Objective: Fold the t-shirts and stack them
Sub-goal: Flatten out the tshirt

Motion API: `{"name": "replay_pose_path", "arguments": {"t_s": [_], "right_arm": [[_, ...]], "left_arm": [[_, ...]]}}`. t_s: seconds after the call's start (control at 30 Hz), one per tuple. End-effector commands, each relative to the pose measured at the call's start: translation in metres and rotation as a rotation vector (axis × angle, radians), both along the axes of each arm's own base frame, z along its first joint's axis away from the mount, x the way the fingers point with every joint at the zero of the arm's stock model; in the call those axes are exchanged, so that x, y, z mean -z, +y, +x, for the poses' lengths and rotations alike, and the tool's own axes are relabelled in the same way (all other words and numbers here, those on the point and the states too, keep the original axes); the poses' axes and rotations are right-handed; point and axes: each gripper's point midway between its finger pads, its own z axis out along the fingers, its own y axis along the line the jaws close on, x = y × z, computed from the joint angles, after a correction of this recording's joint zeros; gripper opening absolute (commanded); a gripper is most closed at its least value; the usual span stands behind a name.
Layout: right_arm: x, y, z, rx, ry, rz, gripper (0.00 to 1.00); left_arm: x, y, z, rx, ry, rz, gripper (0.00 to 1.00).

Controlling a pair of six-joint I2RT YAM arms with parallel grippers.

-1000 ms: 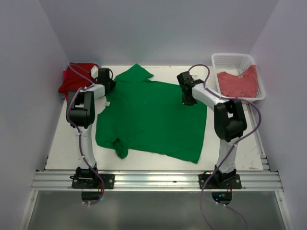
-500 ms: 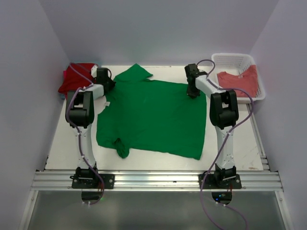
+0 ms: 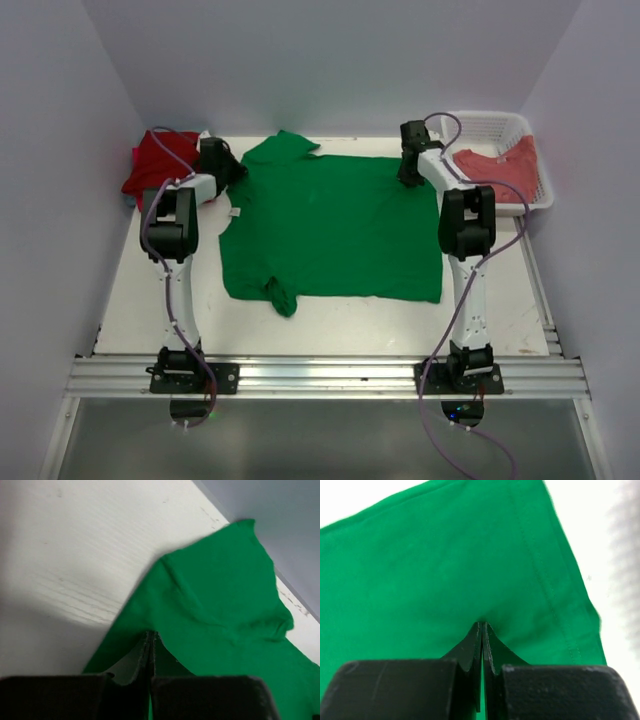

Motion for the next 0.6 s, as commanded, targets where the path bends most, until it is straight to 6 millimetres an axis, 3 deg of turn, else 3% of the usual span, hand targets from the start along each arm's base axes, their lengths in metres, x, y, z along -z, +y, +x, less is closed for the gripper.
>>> {"name": "replay_pose_path", "arguments": {"t_s": [0.0, 0.03, 0.07, 0.1, 0.13, 0.17, 0.2, 0.23, 0.27, 0.33, 0.37, 0.4, 0.43, 0.47, 0.53, 0.57], "right_arm": [[-0.019, 0.006, -0.009, -0.078, -0.064, 0.037, 0.0], [-0.017, 0.014, -0.003, -0.112, -0.14, 0.068, 0.0], [-0.025, 0.026, -0.001, -0.182, -0.194, 0.113, 0.0], [-0.062, 0.032, 0.004, -0.212, -0.307, 0.132, 0.0], [-0.064, 0.037, 0.007, -0.234, -0.391, 0.136, 0.0], [-0.079, 0.037, 0.008, -0.251, -0.449, 0.133, 0.0], [-0.102, 0.041, 0.011, -0.265, -0.531, 0.139, 0.0], [-0.112, 0.041, 0.012, -0.273, -0.563, 0.138, 0.0], [-0.123, 0.041, 0.013, -0.277, -0.594, 0.14, 0.0], [-0.149, 0.047, 0.013, -0.3, -0.661, 0.149, 0.23], [-0.157, 0.048, 0.011, -0.304, -0.687, 0.153, 0.33], [-0.167, 0.05, 0.009, -0.309, -0.715, 0.153, 0.42], [-0.18, 0.052, 0.004, -0.312, -0.751, 0.151, 0.63], [-0.187, 0.054, 0.0, -0.322, -0.768, 0.144, 0.69], [-0.187, 0.061, -0.011, -0.339, -0.748, 0.128, 0.74], [-0.199, 0.062, -0.018, -0.34, -0.76, 0.119, 0.77]], "left_arm": [[-0.037, -0.017, 0.01, 0.155, -0.182, -0.018, 0.0], [-0.049, -0.024, 0.007, 0.194, -0.227, -0.026, 0.0], [-0.09, -0.025, 0.01, 0.21, -0.35, -0.004, 0.0], [-0.093, -0.026, 0.001, 0.22, -0.37, 0.005, 0.0], [-0.112, -0.027, -0.002, 0.232, -0.423, 0.019, 0.03], [-0.151, -0.027, -0.004, 0.244, -0.524, 0.059, 0.06], [-0.162, -0.027, -0.008, 0.246, -0.55, 0.077, 0.09], [-0.192, -0.028, -0.013, 0.247, -0.605, 0.092, 0.11], [-0.205, -0.027, -0.016, 0.25, -0.63, 0.108, 0.13], [-0.227, -0.026, -0.025, 0.245, -0.667, 0.126, 0.22], [-0.256, -0.025, -0.035, 0.235, -0.72, 0.139, 0.26], [-0.255, -0.027, -0.044, 0.237, -0.719, 0.146, 0.3], [-0.263, -0.03, -0.051, 0.231, -0.733, 0.157, 0.41], [-0.283, -0.03, -0.064, 0.223, -0.762, 0.177, 0.45], [-0.272, -0.035, -0.079, 0.203, -0.703, 0.175, 0.48], [-0.275, -0.036, -0.092, 0.196, -0.673, 0.156, 0.48]]}}
